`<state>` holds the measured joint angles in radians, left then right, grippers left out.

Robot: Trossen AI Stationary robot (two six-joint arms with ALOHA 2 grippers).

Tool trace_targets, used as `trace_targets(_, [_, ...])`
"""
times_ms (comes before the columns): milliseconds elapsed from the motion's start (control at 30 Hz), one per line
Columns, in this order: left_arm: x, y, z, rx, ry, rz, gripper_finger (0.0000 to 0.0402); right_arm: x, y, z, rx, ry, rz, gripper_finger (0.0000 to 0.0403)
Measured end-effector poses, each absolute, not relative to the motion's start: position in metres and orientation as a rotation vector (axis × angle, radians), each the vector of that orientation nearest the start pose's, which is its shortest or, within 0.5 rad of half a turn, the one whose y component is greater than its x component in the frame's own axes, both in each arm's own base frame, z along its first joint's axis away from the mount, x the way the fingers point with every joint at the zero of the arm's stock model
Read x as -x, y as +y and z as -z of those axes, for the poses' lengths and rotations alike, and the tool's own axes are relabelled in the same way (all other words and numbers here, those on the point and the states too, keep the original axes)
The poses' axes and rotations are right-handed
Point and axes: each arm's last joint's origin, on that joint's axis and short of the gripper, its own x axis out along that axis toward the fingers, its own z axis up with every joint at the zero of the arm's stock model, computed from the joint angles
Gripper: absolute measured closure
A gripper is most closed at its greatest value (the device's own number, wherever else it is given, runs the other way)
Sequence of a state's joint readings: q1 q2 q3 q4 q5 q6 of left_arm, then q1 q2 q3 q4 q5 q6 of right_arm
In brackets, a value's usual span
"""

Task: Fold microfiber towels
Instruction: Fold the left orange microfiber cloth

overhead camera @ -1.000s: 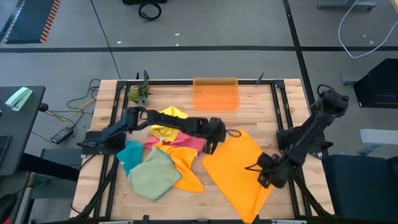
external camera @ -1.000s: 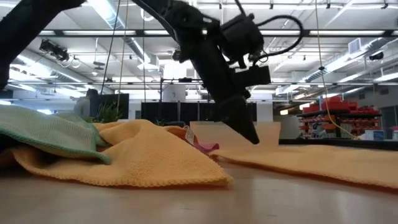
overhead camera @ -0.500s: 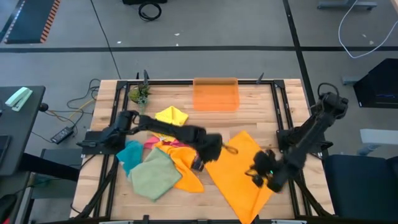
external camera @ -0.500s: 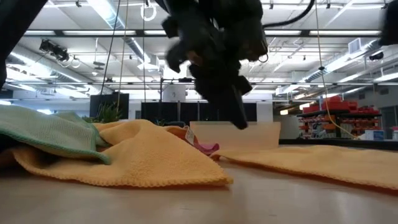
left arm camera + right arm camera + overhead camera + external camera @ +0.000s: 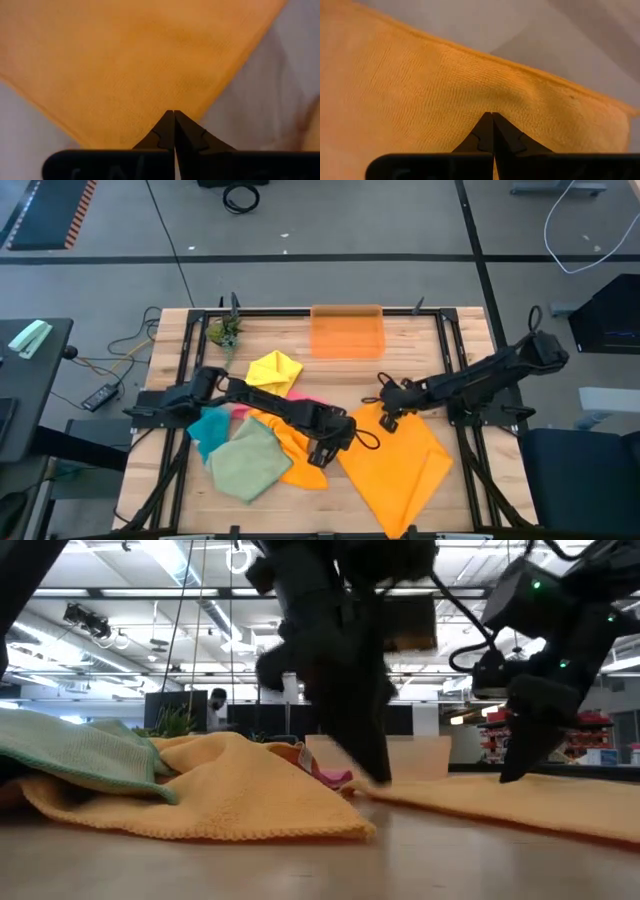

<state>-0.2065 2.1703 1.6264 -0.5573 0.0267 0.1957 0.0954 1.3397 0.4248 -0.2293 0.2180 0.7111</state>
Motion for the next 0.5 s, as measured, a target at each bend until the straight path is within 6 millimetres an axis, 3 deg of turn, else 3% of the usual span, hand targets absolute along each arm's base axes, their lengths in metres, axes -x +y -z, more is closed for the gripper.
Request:
trace_targets(100, [-0.439, -0.092, -0.188, -0.289, 1.019, 0.309, 0.0397, -0.19, 0.005, -0.11, -0.516, 0.99, 0.612, 0.04])
trace_targets(167, [-0.437, -0.091, -0.193, -0.275, 1.006, 0.296, 0.0396, -0.186, 0.003, -0.109, -0.546, 0.963, 0.696, 0.04])
trace_targets(233, [-0.431, -0.089, -0.182, -0.275, 1.019, 0.295, 0.0393, -0.18, -0.001, -0.107, -0.507, 0.952, 0.83, 0.04])
trace_targets(367, [-0.419, -0.082, -0.141, -0.221, 0.98, 0.246, 0.0396, -0.168, -0.006, -0.115, -0.421, 1.015, 1.037, 0.04])
trace_targets(500, [-0.42, -0.069, -0.126, -0.165, 0.815, 0.152, 0.0394, -0.183, -0.002, -0.138, -0.418, 1.002, 0.975, 0.04])
